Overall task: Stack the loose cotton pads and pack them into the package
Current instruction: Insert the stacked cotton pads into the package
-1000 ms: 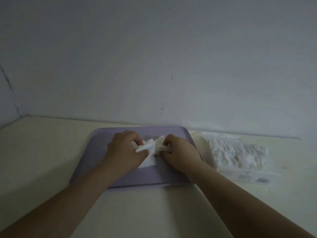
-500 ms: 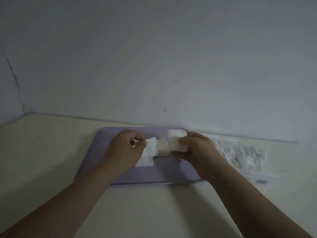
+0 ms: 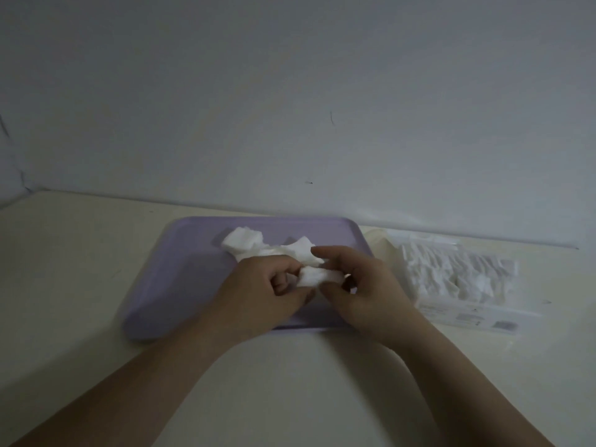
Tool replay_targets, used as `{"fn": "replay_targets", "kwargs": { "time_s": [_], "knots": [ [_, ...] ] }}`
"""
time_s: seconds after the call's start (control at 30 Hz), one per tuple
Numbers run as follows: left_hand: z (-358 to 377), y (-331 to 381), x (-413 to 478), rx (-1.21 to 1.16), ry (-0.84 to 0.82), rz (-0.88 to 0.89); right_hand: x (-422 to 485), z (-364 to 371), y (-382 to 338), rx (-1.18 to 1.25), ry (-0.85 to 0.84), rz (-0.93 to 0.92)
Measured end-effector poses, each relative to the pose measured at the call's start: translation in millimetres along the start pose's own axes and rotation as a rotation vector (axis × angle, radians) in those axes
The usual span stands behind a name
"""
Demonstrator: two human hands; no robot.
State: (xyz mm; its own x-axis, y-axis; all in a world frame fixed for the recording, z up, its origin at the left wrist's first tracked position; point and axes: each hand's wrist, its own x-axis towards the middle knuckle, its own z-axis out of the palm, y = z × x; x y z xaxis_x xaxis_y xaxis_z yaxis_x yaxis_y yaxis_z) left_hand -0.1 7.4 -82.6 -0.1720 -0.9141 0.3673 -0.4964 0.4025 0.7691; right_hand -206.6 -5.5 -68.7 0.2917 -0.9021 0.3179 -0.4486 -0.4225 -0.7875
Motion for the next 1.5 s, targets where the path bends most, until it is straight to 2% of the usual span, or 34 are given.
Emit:
{"fn": "replay_targets", "kwargs": {
  "time_s": [0.1,0.27,0.33,0.43,0.63,0.77,1.13,1.3,1.4,1.5],
  "knots": [
    [1,-7,3,0.003,0.007,-0.043,0,3,1,0.003,-0.013,-0.034],
    [0,-4,2,-0.052,-0.001,-0.065,-2,4,-2,-0.131,-0.053,-0.043],
    [-4,-5,3,-0.017,0.119,-0.091,-3,5,-4,-0.148,0.036,-0.001],
    [-22,-9,8,0.272,0.287,-0.138,-2,5,0,-0.172,0.18,0.079],
    [-27,-17,3,0.364,0.12,-0.232,-3,4,2,-0.185,0.219,0.143],
    [-29,-16,4,0.343,0.097,-0.226,-7,2,-1,-0.13,0.263,0.191],
    [-23,-15,3,0.147,0.148,-0.156,-12,9,-2,-0.122,0.275,0.2],
    [-24,-8,2,-0.079,0.171,-0.122,-12,7,-5,-0.08,0.317,0.216],
    [-25,5,1,-0.418,0.031,-0.191,-12,4,-6,-0.041,0.319,0.191],
    [-18,8,-3,-0.409,-0.125,-0.204,-15,1,-8,0.076,0.242,0.172]
  ]
}}
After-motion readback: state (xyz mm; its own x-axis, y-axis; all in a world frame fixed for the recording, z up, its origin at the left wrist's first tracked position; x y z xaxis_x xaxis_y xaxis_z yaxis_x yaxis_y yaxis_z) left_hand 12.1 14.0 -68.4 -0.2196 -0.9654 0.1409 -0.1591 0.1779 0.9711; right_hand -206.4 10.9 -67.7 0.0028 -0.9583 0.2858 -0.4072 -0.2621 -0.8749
